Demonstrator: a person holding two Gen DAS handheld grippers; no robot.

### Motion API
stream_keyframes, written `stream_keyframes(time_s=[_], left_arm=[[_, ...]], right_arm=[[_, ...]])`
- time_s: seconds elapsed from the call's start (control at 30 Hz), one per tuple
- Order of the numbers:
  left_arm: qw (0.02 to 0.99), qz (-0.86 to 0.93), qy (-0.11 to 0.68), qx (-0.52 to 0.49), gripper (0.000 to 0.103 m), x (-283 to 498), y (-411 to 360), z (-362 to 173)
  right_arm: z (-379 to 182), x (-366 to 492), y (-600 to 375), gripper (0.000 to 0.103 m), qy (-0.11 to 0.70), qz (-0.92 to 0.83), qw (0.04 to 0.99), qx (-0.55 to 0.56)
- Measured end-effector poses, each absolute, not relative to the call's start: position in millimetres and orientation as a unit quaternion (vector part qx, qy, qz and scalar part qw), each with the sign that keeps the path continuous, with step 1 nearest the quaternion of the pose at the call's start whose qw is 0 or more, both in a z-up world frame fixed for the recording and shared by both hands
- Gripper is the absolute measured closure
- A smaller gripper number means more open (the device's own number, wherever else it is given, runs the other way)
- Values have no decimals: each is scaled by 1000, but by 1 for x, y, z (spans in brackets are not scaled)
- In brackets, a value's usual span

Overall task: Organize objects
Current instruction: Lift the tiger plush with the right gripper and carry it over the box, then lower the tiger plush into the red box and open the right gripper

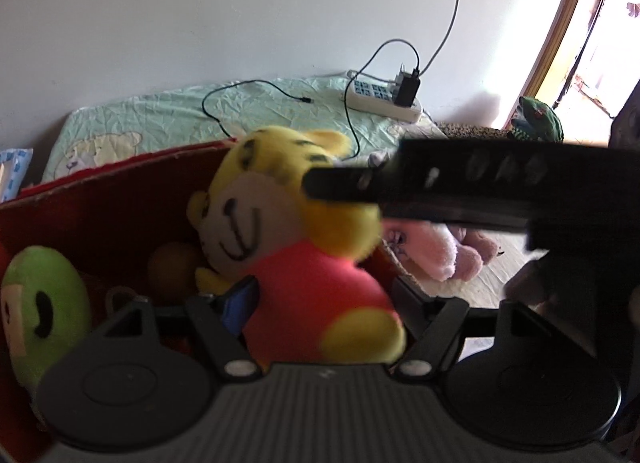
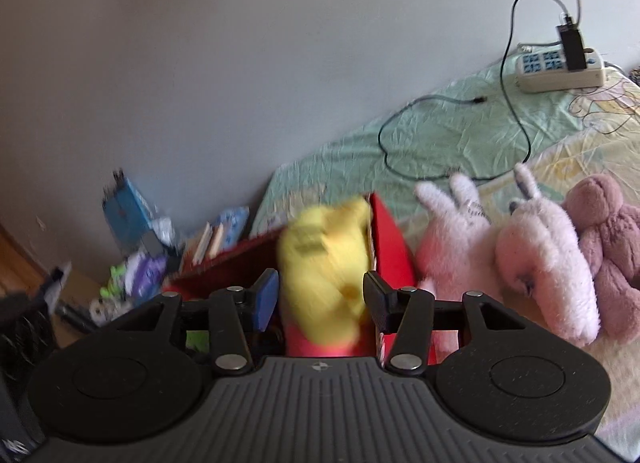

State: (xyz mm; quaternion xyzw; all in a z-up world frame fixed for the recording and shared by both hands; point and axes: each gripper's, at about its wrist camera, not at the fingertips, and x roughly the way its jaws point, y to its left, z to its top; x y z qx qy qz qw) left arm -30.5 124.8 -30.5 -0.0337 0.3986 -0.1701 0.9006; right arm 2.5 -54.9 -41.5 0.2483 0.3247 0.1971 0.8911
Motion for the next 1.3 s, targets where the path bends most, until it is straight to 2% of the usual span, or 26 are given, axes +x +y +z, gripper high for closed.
stream_keyframes(time_s=[0.2,0.53,1.03,1.3], left_arm=[[899,-160,407,-13,27,-27,115,-39],[894,-146,424,-12,20,-26,117,-45],[882,-124,454,-35,9,-18,118,-50],[879,-113,461,-40,8,-19,116,-50]], right_arm=[[-42,1,-56,59,321,210,888,253],[-53,3,-50,68,340,205,887,235],[-62,-2,-49,70,340,212,888,225],[-62,-4,-48,73,337,211,892,216]])
